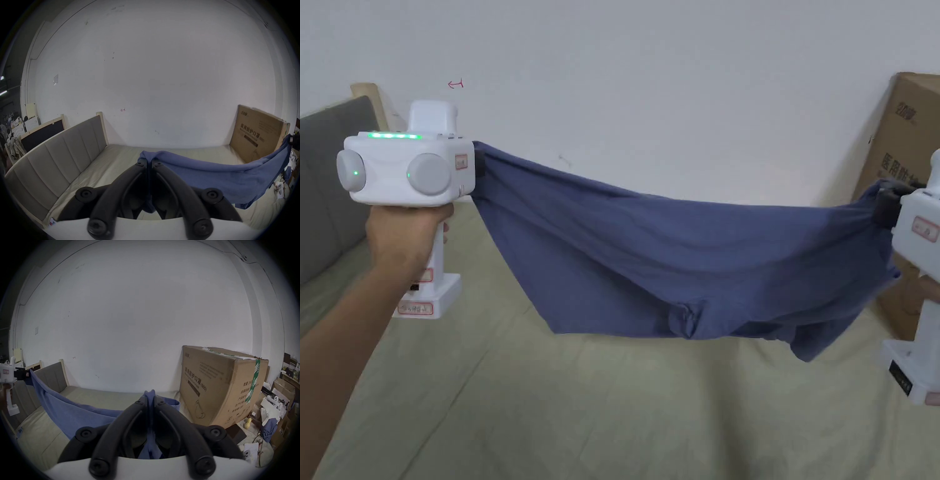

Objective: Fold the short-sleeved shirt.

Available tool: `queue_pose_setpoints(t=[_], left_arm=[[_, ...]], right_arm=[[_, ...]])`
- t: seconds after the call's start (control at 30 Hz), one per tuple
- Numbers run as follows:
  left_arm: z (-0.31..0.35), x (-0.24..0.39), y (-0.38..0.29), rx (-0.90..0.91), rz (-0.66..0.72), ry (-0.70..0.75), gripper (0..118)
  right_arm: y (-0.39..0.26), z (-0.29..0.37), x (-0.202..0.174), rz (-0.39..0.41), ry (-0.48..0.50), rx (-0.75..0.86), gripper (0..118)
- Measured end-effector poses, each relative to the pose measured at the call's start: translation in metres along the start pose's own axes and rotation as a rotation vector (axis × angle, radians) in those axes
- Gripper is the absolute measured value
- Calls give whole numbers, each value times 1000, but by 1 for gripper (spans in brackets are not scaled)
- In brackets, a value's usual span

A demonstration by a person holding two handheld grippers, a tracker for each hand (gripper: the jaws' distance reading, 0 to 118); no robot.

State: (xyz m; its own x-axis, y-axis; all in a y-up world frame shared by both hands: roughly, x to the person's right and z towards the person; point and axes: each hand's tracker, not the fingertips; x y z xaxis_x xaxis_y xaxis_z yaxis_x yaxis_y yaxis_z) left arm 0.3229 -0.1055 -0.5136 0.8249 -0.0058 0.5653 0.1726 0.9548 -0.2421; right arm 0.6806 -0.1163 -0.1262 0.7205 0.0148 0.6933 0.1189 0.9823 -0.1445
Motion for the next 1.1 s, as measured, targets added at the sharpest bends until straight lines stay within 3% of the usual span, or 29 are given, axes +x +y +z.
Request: queue_pose_setpoints(t=[0.37, 0.73, 1.1], left_arm=[[9, -35, -142, -215, 15, 20, 4], [114, -65, -289, -418, 33, 26, 4], [201, -79, -361, -550, 41, 57, 4]], right_arm=[[-136, -2, -26, 1, 18, -242, 6], [-251, 94, -12, -68, 7, -434, 6], [-317, 185, 11, -151, -42, -572, 6]])
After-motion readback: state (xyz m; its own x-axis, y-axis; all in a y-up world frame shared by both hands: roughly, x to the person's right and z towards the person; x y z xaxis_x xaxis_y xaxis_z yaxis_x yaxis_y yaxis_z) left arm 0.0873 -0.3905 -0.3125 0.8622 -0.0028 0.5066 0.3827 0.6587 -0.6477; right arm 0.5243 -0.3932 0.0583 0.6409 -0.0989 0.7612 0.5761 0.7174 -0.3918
